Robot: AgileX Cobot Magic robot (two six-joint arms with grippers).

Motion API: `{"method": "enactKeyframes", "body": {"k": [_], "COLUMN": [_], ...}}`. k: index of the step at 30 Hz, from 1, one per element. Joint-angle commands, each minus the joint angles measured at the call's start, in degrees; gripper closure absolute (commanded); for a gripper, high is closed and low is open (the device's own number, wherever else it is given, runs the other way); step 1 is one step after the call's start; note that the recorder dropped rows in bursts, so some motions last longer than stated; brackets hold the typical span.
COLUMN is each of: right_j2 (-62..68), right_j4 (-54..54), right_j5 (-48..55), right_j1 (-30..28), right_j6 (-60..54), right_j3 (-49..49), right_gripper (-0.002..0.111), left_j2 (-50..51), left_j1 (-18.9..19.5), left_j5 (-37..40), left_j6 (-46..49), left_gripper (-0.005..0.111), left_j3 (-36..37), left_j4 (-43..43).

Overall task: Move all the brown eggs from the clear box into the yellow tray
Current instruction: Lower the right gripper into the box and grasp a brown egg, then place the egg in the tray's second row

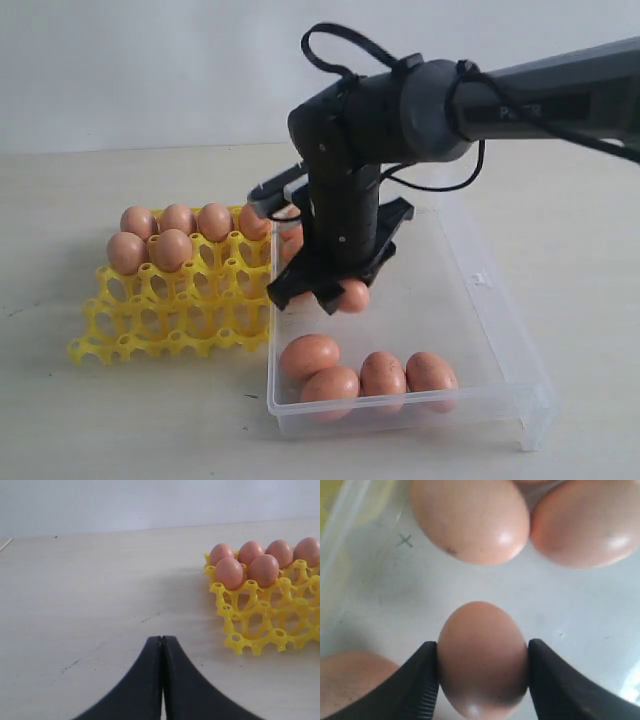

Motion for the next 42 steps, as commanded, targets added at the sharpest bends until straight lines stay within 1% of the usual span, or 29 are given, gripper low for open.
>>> {"method": "enactKeyframes", "body": {"k": [1, 6, 9, 12, 14, 20, 27, 29, 35, 38, 42], "right_j2": [-6.0, -5.2, -2.2, 1.6, 3.7, 8.1, 9.5, 9.5, 9.5, 9.5, 9.6], "right_j4": [-2.2, -1.4, -1.4, -1.7, -2.2, -3.6, -3.6, -3.6, -3.5, -3.5, -3.4], "right_j5": [-16.6, -47.0, -58.8, -64.3, -66.1, -66.7, -66.8, -66.8, -65.9, -65.7, -65.6], "right_j1": [-0.2, 1.8, 2.5, 2.9, 2.9, 2.9, 2.7, 2.4, 1.7, 1.7, 1.7], "right_j6": [-0.6, -0.6, -0.6, -0.6, -0.6, -0.6, -3.5, -3.5, -1.9, -0.2, 0.4], "right_j3": [-0.1, 1.0, 2.0, 2.0, 2.0, 2.0, 2.0, 2.0, 2.0, 2.0, 2.0], "right_gripper": [0.108, 0.108, 0.108, 0.108, 0.108, 0.108, 0.107, 0.103, 0.085, 0.074, 0.056], "left_j2": [-0.1, -0.1, -0.1, -0.1, -0.1, -0.1, -0.1, -0.1, -0.1, -0.1, -0.1], "left_j1": [-0.3, -0.3, -0.3, -0.3, -0.3, -0.3, -0.3, -0.3, -0.3, -0.3, -0.3], "left_j5": [-0.5, -0.5, -0.5, -0.5, -0.5, -0.5, -0.5, -0.5, -0.5, -0.5, -0.5], "left_j6": [0.0, 0.0, 0.0, 0.0, 0.0, 0.0, 0.0, 0.0, 0.0, 0.0, 0.0], "left_gripper": [0.107, 0.107, 0.107, 0.107, 0.107, 0.107, 0.107, 0.107, 0.107, 0.107, 0.107], "left_j3": [-0.2, -0.2, -0.2, -0.2, -0.2, -0.2, -0.2, -0.2, -0.2, -0.2, -0.2], "left_j4": [-0.2, -0.2, -0.2, -0.2, -0.2, -0.2, -0.2, -0.2, -0.2, -0.2, -0.2]}}
